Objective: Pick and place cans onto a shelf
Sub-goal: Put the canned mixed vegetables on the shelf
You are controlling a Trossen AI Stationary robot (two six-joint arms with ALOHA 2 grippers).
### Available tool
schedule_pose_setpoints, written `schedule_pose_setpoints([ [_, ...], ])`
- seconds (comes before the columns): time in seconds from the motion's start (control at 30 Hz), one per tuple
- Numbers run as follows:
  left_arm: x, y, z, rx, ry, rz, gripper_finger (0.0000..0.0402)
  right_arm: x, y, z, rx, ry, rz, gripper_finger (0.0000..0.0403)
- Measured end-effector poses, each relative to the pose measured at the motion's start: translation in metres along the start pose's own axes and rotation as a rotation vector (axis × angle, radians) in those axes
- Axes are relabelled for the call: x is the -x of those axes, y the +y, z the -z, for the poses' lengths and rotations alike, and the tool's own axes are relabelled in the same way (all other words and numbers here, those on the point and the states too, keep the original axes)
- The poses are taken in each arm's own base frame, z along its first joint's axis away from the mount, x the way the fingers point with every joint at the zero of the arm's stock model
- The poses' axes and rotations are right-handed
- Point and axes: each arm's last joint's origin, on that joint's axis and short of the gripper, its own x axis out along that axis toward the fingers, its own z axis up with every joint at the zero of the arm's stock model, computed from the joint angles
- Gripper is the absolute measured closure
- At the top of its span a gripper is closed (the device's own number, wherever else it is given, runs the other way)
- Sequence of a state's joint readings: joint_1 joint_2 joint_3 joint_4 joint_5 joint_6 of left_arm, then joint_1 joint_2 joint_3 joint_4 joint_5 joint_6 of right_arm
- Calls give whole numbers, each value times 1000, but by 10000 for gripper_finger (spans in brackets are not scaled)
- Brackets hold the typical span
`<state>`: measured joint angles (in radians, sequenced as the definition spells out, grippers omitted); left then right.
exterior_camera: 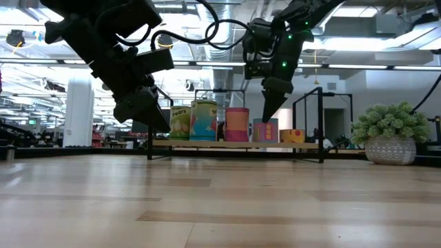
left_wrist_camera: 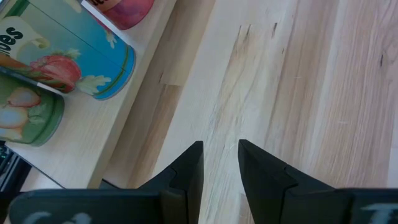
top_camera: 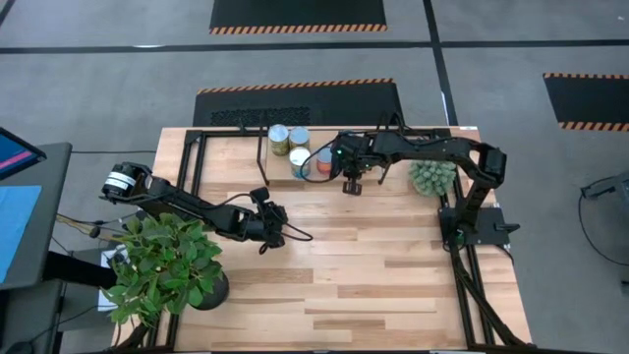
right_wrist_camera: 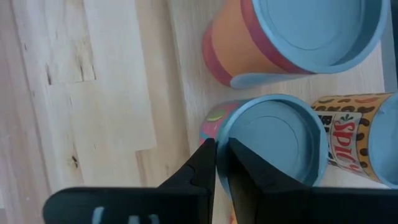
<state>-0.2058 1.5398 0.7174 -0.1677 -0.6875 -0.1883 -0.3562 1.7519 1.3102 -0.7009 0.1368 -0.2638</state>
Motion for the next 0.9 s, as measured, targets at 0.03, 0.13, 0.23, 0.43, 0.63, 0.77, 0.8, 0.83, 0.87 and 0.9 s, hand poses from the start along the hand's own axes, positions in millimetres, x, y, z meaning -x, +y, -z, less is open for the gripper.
schedule_pose_setpoints([
  [0.03, 0, 0, 0, 0, 0, 0, 308, 0, 0, 0, 0, 1, 0, 346],
  [0.13, 0, 0, 0, 0, 0, 0, 308, 0, 0, 0, 1, 5, -1, 346],
  [0.23, 0, 0, 0, 0, 0, 0, 308, 0, 0, 0, 2, 3, -1, 346],
  [0.43, 0, 0, 0, 0, 0, 0, 308, 0, 0, 0, 16, 5, -1, 346],
  [0.63, 0, 0, 0, 0, 0, 0, 308, 0, 0, 0, 19, 3, -1, 346],
  [0.77, 0, 0, 0, 0, 0, 0, 308, 0, 0, 0, 6, 3, 0, 346],
  [0.8, 0, 0, 0, 0, 0, 0, 308, 0, 0, 0, -5, 3, 2, 346],
  [0.83, 0, 0, 0, 1, 0, 0, 308, 0, 0, 0, -11, 4, 2, 346],
  [0.87, 0, 0, 0, 1, 0, 0, 308, 0, 0, 0, -20, 4, 4, 346],
  [0.9, 0, 0, 0, 1, 0, 0, 308, 0, 0, 0, -26, 6, 9, 346],
])
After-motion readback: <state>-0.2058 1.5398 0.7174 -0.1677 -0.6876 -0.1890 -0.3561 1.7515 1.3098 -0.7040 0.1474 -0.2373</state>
